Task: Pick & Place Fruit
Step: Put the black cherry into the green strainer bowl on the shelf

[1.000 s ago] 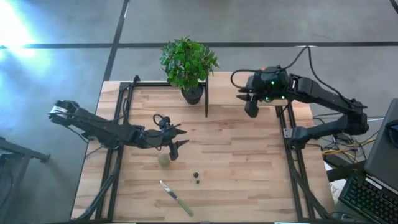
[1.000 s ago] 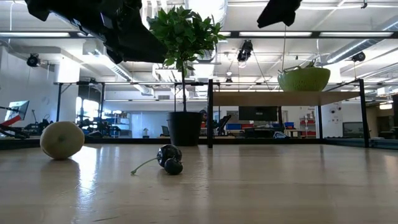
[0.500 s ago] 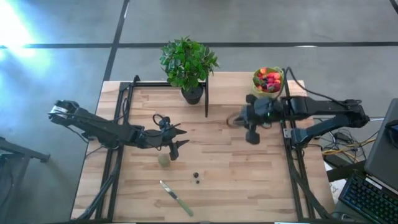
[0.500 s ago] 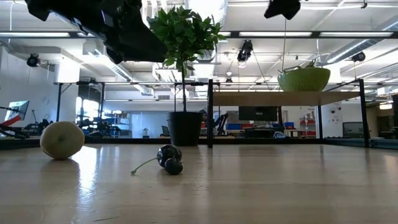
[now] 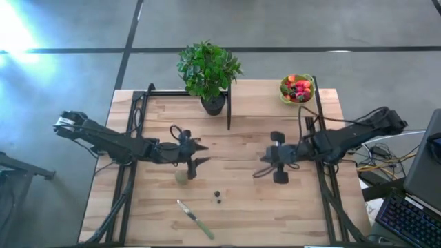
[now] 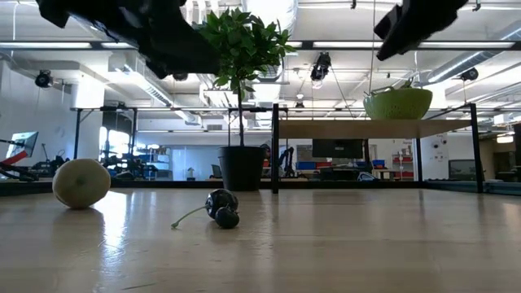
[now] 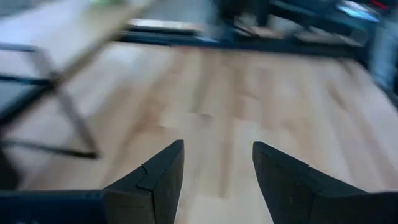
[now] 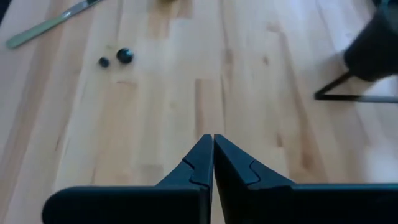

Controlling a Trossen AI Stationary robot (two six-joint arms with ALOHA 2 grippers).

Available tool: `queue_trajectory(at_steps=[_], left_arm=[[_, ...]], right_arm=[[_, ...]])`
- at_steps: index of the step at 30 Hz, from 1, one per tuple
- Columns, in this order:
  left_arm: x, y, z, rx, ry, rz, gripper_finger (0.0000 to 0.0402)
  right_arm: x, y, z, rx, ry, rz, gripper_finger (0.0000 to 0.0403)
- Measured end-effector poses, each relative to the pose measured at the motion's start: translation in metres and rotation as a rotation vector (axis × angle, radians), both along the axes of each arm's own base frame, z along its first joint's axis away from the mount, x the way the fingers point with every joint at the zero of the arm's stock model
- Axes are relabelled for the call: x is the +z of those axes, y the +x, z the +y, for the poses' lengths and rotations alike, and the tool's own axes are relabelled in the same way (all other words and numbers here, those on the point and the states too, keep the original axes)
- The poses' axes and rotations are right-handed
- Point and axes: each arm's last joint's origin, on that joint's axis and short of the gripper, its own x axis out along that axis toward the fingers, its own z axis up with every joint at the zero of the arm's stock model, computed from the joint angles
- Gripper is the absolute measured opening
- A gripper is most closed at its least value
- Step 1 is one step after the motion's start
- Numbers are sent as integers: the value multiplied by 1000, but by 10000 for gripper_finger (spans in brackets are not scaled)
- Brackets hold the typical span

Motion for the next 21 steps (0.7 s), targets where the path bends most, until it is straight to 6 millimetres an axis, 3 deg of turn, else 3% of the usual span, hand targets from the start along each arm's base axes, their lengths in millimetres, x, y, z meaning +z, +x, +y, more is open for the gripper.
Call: queue_trajectory(at_steps=[3,8,21], left_arm=[[-4,1,-7,-162,22,36,197],[-7,11,-26,-226,45,61,197],[-35,46,-93,-132,-113,266,197]], right_arm=[[-10,-1,7,29,6,-21,8],[-18,-1,9,41,8,-32,8],[-19,-1,8,26,-14,-36,8]])
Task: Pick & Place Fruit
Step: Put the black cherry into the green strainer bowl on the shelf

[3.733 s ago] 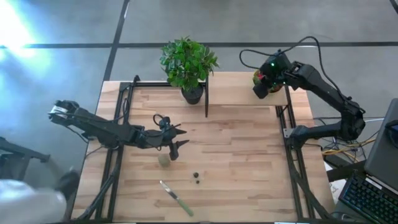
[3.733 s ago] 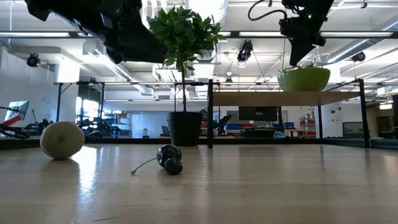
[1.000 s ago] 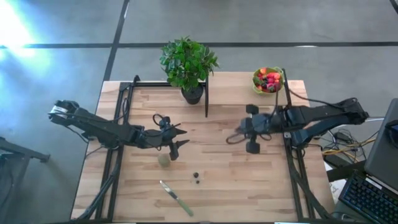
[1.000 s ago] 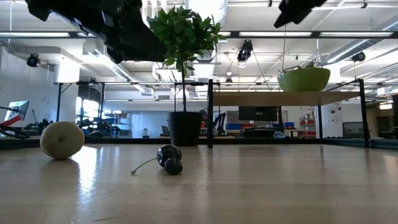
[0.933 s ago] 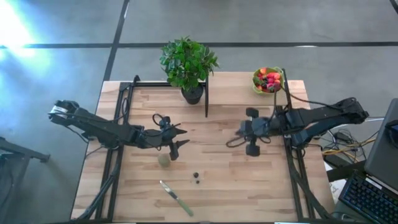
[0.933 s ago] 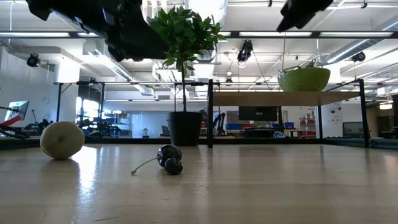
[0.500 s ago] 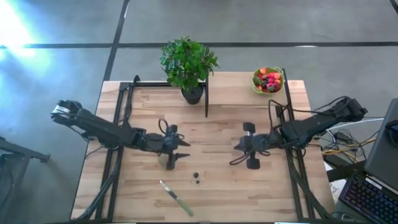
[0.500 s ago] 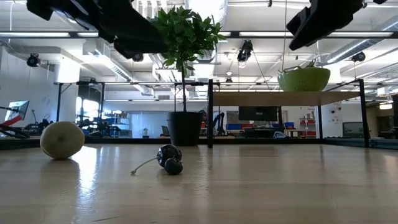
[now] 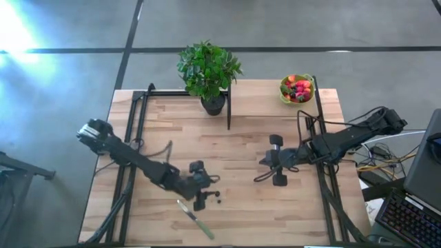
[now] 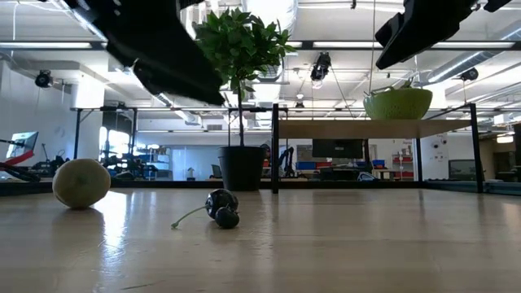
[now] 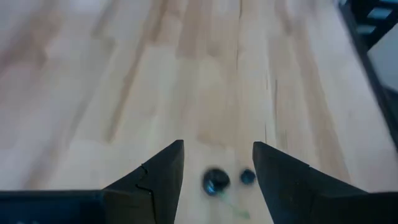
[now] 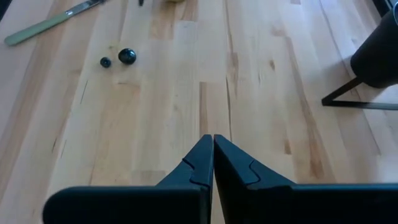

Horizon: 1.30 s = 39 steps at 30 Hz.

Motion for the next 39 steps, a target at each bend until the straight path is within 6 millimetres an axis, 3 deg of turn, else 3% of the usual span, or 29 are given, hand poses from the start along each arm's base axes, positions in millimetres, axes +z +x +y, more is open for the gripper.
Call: queue_trajectory(at_steps=[11,17,39], left_arm=[[-37,14,-34,215,-156,225,197],[-56,17,-35,315,-222,267,197],[-79,24,-38,366,-195,251,189]], right_arm=[[0,0,0,-1,0,-3,8],[0,0,0,-4,4,-4,8],[1,1,0,-4,6,-8,8]])
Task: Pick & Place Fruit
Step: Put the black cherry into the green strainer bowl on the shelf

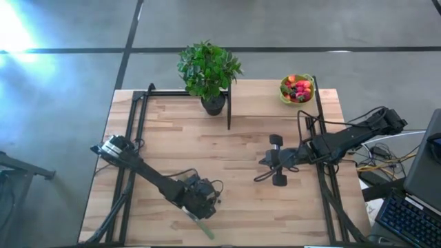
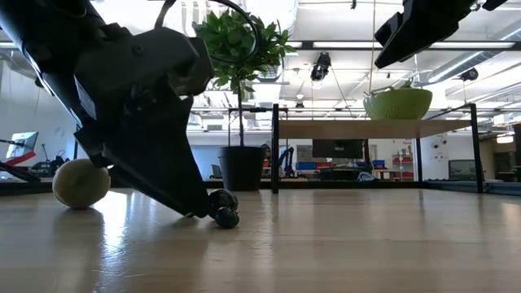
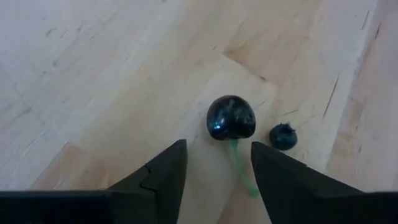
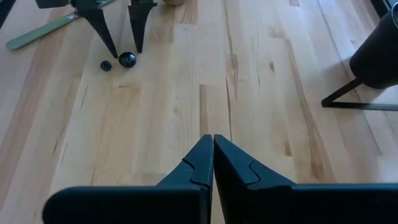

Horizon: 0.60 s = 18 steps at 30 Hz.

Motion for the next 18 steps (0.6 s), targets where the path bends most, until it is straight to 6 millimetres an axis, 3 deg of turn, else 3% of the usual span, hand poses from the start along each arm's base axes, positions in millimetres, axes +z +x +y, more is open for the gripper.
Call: queue_trajectory(at_steps=[7,18], left_arm=[[-7,0,1,-6,52,13,138],[-8,0,3,-31,133,7,21]], right_arm=[[0,0,0,0,0,0,8],[0,0,0,0,0,0,8]])
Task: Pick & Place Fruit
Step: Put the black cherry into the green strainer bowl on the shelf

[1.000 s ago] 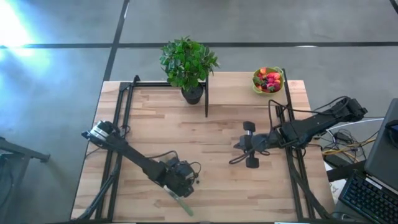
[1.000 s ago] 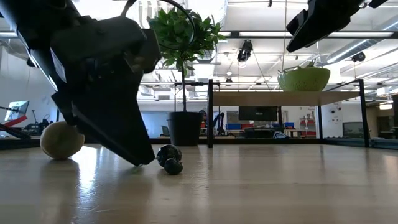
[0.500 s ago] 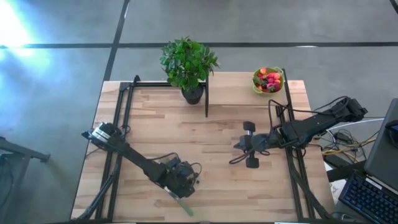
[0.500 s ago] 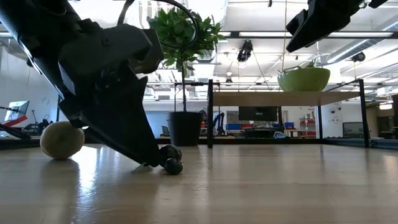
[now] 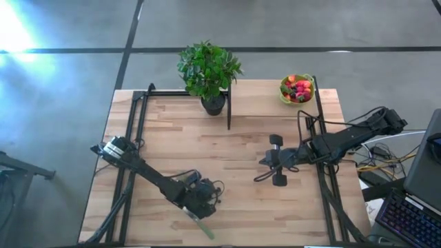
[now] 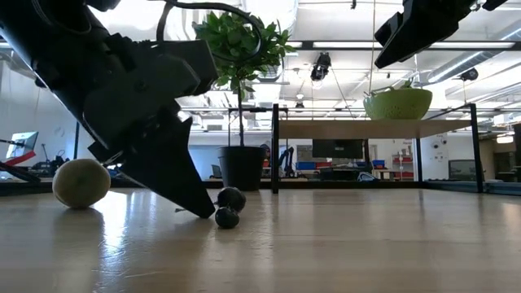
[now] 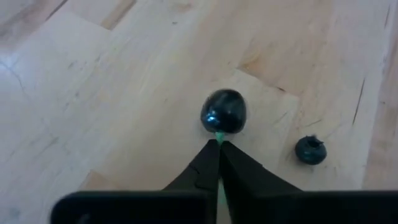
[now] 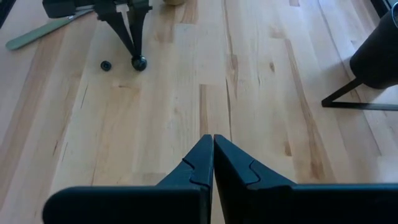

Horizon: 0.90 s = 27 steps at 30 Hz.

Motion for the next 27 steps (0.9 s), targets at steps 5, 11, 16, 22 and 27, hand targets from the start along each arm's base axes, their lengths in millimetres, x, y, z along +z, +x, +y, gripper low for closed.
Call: queue_trajectory(at_steps=[5,11,16,22,27], left_arm=[[3,0,0,-31,25,4,7],[19,-5,5,-83,92,9,3],[46,-7,11,-93,194,-70,2],[74,-1,20,-128,313,-166,1],[86,13,30,-199,421,-235,1]], right_arm=[[1,1,0,-2,7,-14,8],[-1,6,10,86,-11,-137,8],[-7,8,18,151,-27,-236,8],[-24,9,21,219,-6,-279,10],[-30,14,23,301,-78,-314,36]])
